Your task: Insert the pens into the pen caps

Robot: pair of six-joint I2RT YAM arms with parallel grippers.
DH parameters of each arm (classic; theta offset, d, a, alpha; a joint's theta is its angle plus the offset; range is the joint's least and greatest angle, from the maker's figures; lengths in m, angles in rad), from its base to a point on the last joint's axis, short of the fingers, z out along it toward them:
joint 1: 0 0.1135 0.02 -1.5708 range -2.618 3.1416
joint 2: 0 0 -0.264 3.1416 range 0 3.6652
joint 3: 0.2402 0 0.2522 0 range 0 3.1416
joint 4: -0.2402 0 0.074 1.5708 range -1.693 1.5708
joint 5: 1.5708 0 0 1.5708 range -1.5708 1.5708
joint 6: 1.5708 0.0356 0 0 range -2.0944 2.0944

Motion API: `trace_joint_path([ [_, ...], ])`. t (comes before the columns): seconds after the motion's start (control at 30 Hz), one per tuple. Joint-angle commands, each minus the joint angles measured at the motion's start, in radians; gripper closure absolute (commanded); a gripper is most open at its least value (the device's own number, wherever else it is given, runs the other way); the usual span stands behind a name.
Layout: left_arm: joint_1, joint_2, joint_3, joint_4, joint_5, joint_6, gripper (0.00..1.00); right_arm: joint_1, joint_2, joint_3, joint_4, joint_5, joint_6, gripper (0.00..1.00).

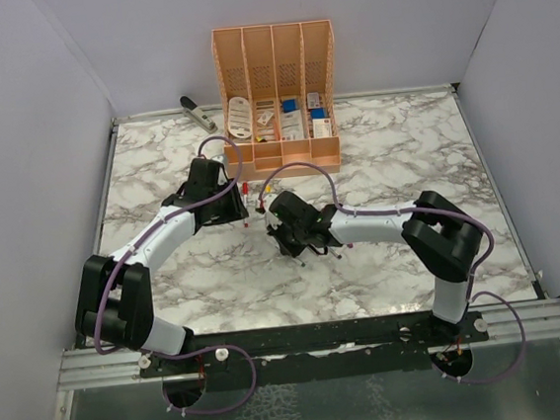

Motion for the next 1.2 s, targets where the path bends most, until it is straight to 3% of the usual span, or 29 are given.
trace_joint_path([
  [0.0,0.007,-0.008,-0.011,0.038,0.024,-0.016,0.64,0.02,0.002,-0.009,-0.051,-0.02,0.0,0.99],
  [0.27,0.008,-0.026,-0.016,0.087,0.053,-0.01,0.64,0.022,-0.162,0.026,-0.075,0.084,0.047,0.99],
  [0.53,0.007,-0.1,-0.074,0.302,0.214,0.008,0.64,-0.074,-0.306,0.077,-0.041,0.258,0.1,0.99],
  [0.63,0.007,-0.114,-0.12,0.473,0.377,-0.013,0.64,-0.171,-0.389,0.01,0.038,0.214,0.156,0.99],
  [0.7,0.006,-0.117,-0.17,0.67,0.515,-0.08,0.64,-0.235,-0.446,-0.037,0.089,0.173,0.198,0.99],
  [0.8,-0.013,-0.104,-0.199,0.858,0.607,-0.154,0.63,-0.317,-0.539,-0.126,0.193,0.079,0.252,0.99],
  [1.17,-0.144,-0.001,-0.04,0.907,0.642,-0.14,0.6,-0.361,-0.687,-0.323,0.549,-0.147,0.391,0.99],
])
